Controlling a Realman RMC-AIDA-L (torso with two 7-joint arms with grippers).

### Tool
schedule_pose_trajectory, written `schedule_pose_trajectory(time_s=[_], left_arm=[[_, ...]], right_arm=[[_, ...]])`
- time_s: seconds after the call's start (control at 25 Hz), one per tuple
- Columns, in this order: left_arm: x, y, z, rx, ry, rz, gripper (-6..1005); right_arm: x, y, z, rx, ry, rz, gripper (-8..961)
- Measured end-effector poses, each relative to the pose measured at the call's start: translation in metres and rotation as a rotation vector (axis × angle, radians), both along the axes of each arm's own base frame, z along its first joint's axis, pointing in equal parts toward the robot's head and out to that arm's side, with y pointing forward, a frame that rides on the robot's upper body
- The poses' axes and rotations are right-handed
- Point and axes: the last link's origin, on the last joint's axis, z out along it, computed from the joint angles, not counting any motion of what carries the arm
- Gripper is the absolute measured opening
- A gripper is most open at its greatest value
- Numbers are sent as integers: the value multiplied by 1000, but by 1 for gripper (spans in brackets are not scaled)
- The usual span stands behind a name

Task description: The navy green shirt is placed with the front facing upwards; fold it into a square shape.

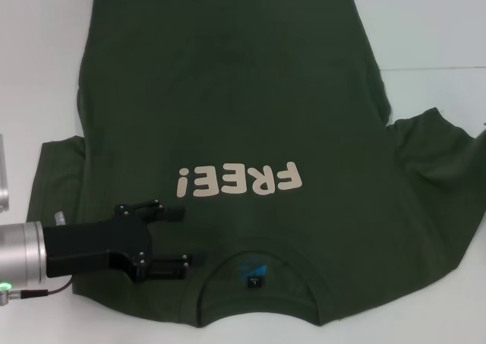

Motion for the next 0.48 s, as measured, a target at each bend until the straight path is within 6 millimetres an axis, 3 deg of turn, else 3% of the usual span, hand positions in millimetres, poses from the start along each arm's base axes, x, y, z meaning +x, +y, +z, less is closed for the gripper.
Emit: schedule_pose_trajectory(time_s=[0.28,0.48], left_arm=[[0,1,-1,0,1,2,886],[0,1,-1,2,0,4,886]], right_arm=[[-51,2,-26,-59,24,165,4],[-74,-2,-49,-136,115,238,3]])
